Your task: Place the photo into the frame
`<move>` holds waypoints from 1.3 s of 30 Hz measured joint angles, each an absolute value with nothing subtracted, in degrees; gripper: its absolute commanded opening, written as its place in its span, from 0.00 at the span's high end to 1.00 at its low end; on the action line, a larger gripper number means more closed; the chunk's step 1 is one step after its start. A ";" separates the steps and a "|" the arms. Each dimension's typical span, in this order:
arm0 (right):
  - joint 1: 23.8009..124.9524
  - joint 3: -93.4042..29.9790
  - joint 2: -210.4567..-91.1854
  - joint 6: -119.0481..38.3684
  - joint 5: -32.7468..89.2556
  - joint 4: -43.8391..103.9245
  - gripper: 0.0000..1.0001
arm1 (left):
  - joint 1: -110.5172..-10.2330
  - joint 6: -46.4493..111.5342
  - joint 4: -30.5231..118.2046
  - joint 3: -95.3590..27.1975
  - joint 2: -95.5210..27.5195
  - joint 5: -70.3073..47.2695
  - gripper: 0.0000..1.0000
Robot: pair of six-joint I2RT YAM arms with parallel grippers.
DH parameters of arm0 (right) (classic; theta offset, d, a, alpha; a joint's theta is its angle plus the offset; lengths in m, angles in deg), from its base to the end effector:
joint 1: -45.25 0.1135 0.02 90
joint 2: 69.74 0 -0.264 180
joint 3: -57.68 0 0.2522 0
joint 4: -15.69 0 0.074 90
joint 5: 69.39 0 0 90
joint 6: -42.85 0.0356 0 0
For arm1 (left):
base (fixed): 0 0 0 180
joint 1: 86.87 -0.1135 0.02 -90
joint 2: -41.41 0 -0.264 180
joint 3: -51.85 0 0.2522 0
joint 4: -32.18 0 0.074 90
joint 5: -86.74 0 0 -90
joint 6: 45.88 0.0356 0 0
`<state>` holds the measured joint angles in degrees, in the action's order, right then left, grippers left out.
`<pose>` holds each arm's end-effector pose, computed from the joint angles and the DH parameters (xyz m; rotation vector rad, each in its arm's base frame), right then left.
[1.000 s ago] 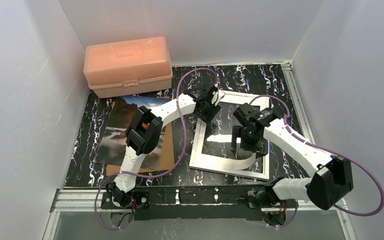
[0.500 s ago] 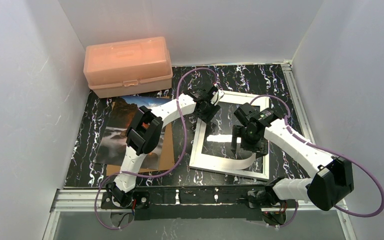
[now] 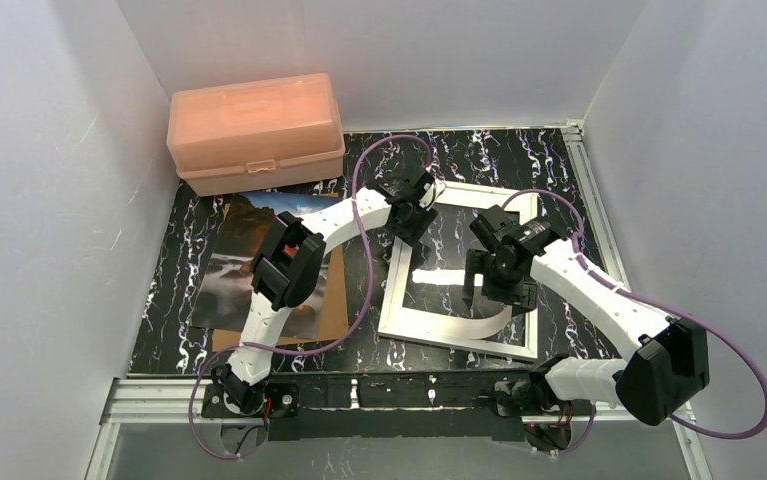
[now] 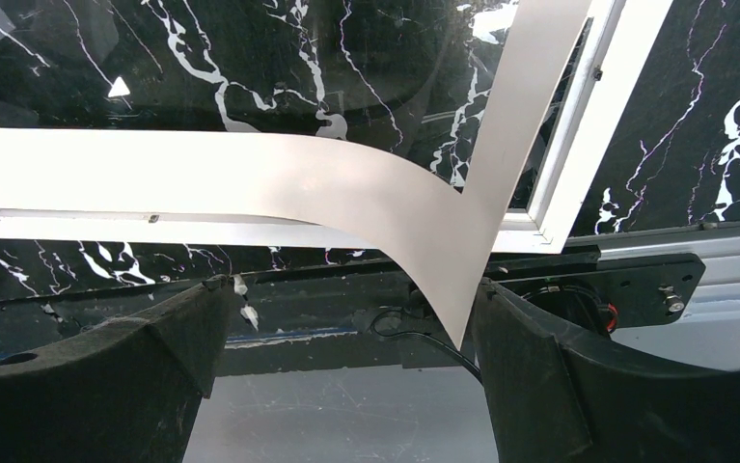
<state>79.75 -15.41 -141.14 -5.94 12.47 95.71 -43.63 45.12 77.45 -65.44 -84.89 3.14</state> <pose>0.1759 0.1148 0.2642 0.1904 2.8878 0.0189 0.3591 -0.3323 0.1980 0.9056 2.3485 -0.1609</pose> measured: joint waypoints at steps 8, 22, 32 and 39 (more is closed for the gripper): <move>79.75 -15.41 -140.92 -5.72 12.52 95.66 0.01 | -43.96 44.94 76.40 -63.60 -84.74 -1.52 0.39; 79.60 -15.41 -140.92 -5.72 13.11 95.55 0.01 | -44.07 44.94 76.51 -63.51 -84.74 -1.80 0.38; 79.38 -15.41 -140.92 -5.75 13.04 96.03 0.01 | -43.48 44.94 76.14 -63.01 -84.74 1.69 0.39; 79.05 -16.72 -140.85 -5.77 10.88 100.62 0.01 | -43.24 44.94 76.03 -62.92 -84.74 2.61 0.39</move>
